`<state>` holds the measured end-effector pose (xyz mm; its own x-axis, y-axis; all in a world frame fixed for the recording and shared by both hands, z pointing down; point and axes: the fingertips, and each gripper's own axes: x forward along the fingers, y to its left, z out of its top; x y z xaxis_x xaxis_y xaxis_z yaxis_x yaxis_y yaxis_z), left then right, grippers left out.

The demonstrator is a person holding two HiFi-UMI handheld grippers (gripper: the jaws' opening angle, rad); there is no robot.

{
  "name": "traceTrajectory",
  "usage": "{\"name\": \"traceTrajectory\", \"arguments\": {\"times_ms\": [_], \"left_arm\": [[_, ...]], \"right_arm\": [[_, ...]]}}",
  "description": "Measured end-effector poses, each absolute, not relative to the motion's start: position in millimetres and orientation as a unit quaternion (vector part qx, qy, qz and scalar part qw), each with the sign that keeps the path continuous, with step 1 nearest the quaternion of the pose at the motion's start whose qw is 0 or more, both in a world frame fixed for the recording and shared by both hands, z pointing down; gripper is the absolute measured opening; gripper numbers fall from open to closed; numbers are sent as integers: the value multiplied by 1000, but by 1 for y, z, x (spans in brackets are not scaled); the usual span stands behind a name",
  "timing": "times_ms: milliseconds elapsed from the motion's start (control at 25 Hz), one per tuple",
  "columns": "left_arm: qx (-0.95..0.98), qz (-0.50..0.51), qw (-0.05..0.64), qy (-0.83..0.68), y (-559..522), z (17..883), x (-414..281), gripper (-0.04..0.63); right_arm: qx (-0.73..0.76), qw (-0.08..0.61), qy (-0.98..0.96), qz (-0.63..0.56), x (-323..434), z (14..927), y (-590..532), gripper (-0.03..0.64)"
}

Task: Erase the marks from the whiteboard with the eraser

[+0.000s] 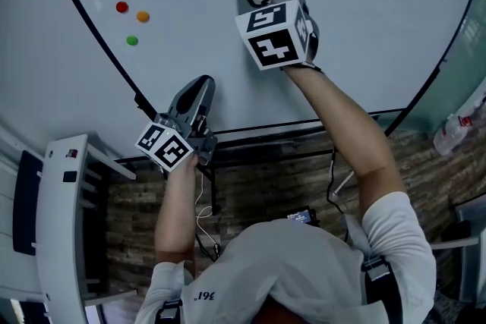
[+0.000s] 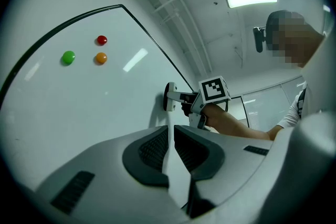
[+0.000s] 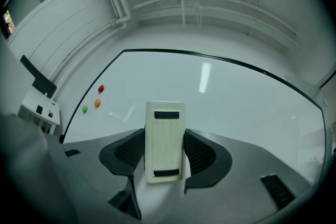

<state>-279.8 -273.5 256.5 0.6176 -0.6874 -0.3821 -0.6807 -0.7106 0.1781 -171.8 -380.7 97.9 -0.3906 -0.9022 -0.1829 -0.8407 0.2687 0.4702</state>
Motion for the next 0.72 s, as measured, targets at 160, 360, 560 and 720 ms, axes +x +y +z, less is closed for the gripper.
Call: {"name": "traceTrajectory", "arguments": {"times_ms": [160,360,560,720], "left_arm": [[895,-220,11,-388,-275,259,-295,41],[893,-223,11,-391,-272,262,-299,41],[894,-220,18,-390,-274,268,-297,41],[896,-218,21,-387,-277,272,-293,41]], "right_arm": [[526,71,-804,-267,-215,93,-380,250],[534,105,-786,-294,-238,94,-391,250],[543,119,-772,-309,-240,94,-397,250],[545,127,-768,-310,-243,95,-400,250]]}}
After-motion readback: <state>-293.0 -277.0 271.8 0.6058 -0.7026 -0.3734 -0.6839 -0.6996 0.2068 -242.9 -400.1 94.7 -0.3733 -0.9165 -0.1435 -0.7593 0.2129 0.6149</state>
